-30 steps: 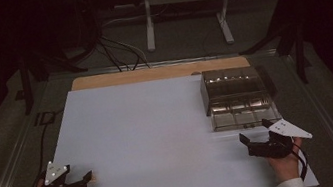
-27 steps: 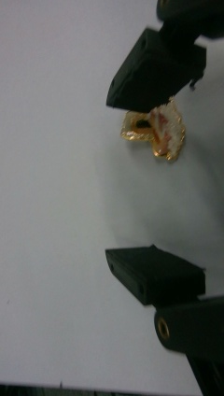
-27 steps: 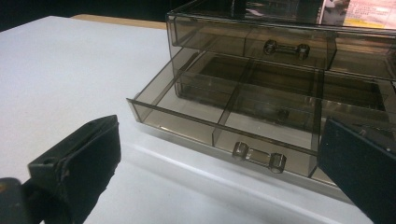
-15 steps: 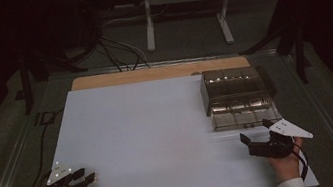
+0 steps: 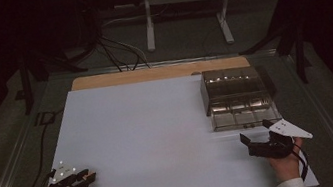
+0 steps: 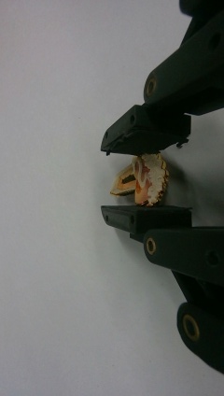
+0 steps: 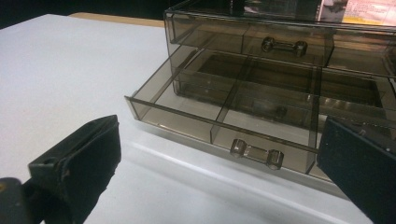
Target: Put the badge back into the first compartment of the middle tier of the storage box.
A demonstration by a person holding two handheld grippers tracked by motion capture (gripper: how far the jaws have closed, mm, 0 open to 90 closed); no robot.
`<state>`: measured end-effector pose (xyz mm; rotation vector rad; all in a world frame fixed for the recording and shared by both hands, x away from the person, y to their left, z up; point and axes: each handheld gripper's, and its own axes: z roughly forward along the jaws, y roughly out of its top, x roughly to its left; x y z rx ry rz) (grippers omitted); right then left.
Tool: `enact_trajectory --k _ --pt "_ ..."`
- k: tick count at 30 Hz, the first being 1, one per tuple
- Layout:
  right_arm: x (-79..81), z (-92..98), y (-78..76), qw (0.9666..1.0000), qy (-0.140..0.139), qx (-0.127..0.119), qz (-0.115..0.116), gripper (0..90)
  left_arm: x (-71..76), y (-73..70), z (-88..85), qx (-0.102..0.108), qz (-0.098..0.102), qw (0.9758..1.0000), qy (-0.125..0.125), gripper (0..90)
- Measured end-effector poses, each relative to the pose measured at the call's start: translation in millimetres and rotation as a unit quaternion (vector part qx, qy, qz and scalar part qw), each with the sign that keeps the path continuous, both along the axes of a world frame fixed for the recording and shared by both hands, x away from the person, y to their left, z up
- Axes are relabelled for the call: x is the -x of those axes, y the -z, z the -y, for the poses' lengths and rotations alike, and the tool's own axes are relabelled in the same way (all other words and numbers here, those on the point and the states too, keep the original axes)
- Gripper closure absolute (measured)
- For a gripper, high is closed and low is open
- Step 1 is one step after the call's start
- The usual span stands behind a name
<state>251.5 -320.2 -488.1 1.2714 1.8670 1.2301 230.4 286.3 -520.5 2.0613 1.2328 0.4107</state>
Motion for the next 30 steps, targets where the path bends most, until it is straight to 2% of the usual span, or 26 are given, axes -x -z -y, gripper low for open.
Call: enact_trajectory --k 1,3,4,7,10,12,15,30 --pt "0.0 0.1 0.0 1.0 0.0 0.0 0.0 0.1 1.0 -0.9 0.7 0.0 0.004 1.0 0.0 66.1" --pt "0.0 0.3 0.0 1.0 0.001 0.001 -0.001 0.1 3.4 -4.3 1.4 0.003 0.014 0.9999 -0.003 72.6" --pt "0.0 0.3 0.0 1.0 0.0 0.001 -0.001 0.2 4.3 -5.0 3.3 -0.004 0.016 0.9999 -0.002 74.4" --pt "0.1 0.1 0.1 1.0 0.0 0.001 -0.001 0.7 5.4 -4.7 10.5 -0.009 0.012 0.9998 0.014 75.7" --pt "0.3 0.3 0.0 1.0 0.0 0.001 0.0 0.7 5.7 -3.3 20.1 -0.028 0.008 0.9992 0.027 75.5" --pt "0.5 0.8 -0.1 1.0 0.001 0.0 -0.001 0.7 5.6 -2.2 24.5 -0.037 0.005 0.9988 0.032 76.0" --pt "0.7 1.6 -0.3 1.0 0.001 0.0 0.0 0.7 6.3 -2.9 25.8 -0.04 0.004 0.9986 0.036 77.1" --pt "1.0 1.9 -0.4 1.0 0.001 -0.001 -0.001 0.7 6.3 -6.1 28.6 -0.017 -0.008 0.9989 0.043 82.1"
